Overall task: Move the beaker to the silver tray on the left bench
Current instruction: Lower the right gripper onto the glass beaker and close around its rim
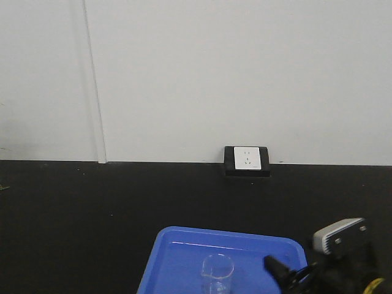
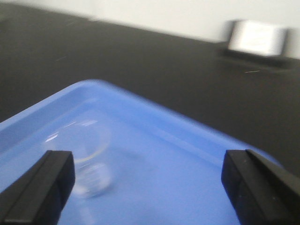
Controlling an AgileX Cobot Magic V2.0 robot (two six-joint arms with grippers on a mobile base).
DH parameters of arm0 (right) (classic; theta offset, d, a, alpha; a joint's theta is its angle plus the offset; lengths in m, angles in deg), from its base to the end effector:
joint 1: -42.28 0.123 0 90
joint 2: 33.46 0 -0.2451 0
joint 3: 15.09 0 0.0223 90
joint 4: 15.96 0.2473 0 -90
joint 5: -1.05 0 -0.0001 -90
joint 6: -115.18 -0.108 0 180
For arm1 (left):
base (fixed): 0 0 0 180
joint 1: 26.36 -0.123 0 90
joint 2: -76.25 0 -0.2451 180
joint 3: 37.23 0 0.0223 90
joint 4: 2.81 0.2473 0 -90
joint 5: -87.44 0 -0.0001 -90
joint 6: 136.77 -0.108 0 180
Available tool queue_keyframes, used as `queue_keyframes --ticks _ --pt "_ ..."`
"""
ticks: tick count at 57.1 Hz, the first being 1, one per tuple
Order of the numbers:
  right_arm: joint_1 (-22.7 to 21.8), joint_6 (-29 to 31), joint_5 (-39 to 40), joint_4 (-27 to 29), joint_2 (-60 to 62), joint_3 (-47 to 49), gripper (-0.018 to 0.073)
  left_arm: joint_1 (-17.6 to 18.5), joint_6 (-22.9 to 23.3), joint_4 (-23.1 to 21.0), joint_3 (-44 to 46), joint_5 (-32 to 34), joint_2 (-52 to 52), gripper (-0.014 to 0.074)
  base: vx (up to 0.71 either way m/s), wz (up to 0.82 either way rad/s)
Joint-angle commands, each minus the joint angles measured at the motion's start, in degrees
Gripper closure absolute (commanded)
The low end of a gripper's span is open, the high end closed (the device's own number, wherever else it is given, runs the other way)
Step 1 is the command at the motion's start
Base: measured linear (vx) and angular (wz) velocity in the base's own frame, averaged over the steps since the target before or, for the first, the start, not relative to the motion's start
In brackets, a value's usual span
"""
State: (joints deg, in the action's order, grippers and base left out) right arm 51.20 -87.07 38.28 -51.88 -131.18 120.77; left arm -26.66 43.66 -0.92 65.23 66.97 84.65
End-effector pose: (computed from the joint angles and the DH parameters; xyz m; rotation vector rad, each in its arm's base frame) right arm 0.2884 0.0840 0.1501 -0.5158 1.8462 0.3626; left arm 0.1062 0.0018 0.1680 0.0089 1.8571 0.0306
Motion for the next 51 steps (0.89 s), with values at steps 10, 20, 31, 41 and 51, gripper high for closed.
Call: queue_keyframes --ticks 10,20,31,41,51 --pt "4.17 0.00 7.85 -2.77 -13.00 6.26 -0.0095 0.36 0.08 -0.09 -1.59 4.43 -0.92 0.0595 0.00 0.00" --pt "5.85 0.02 10.79 -5.17 -19.83 11.86 -0.0090 0.36 0.08 -0.09 -1.59 4.43 -0.92 0.0595 0.00 0.00" --pt "6.91 -0.87 13.54 -5.29 -25.89 17.66 -0.0078 0.36 0.08 -0.09 -1.59 4.43 -0.92 0.0595 0.00 0.00" --pt "7.69 -2.42 16.32 -4.59 -30.94 23.22 -0.0045 0.36 0.08 -0.09 -1.59 4.43 -0.92 0.0595 0.00 0.00" --pt "7.69 -3.96 18.00 -4.50 -34.12 27.27 0.0112 0.36 0.08 -0.09 -1.59 4.43 -0.92 0.0595 0.00 0.00"
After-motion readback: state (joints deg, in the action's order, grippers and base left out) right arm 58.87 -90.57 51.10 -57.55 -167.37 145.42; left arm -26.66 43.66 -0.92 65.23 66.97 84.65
